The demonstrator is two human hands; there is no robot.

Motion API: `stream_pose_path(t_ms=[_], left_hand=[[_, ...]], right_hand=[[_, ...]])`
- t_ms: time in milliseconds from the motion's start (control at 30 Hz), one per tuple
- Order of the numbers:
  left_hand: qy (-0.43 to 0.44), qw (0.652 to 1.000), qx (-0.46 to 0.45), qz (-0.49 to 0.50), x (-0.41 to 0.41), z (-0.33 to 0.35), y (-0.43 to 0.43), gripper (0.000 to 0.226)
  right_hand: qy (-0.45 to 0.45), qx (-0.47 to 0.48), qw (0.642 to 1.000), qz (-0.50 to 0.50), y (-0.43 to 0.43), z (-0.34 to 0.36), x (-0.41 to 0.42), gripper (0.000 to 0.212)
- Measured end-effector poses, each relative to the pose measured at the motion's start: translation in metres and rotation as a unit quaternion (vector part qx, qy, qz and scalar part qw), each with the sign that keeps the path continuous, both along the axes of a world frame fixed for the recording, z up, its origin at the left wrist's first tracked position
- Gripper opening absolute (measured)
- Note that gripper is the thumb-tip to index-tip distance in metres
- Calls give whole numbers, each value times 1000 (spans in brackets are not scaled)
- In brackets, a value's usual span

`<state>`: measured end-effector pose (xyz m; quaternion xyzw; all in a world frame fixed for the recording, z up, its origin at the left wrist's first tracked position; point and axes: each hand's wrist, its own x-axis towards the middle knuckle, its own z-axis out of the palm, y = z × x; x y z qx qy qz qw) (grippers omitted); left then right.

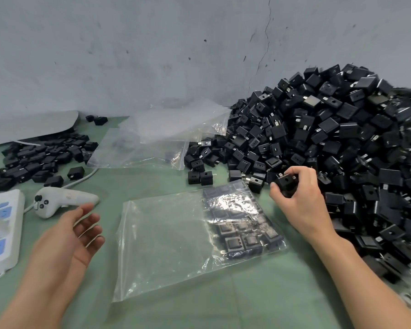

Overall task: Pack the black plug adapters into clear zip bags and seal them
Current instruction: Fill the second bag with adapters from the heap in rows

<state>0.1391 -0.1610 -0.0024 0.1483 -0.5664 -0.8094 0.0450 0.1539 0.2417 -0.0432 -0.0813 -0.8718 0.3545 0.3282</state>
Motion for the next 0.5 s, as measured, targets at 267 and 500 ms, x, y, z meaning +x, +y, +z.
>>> stream_pose_path(t_ms=[267, 500], left_hand=[[0, 1000, 13, -4, 2, 2, 3, 19], [66, 998, -12, -1, 7, 14, 21, 21]], right_hand=[[58, -224, 973, 6, -1, 18, -5, 27], [132, -707, 687, 105, -17, 59, -9, 26]])
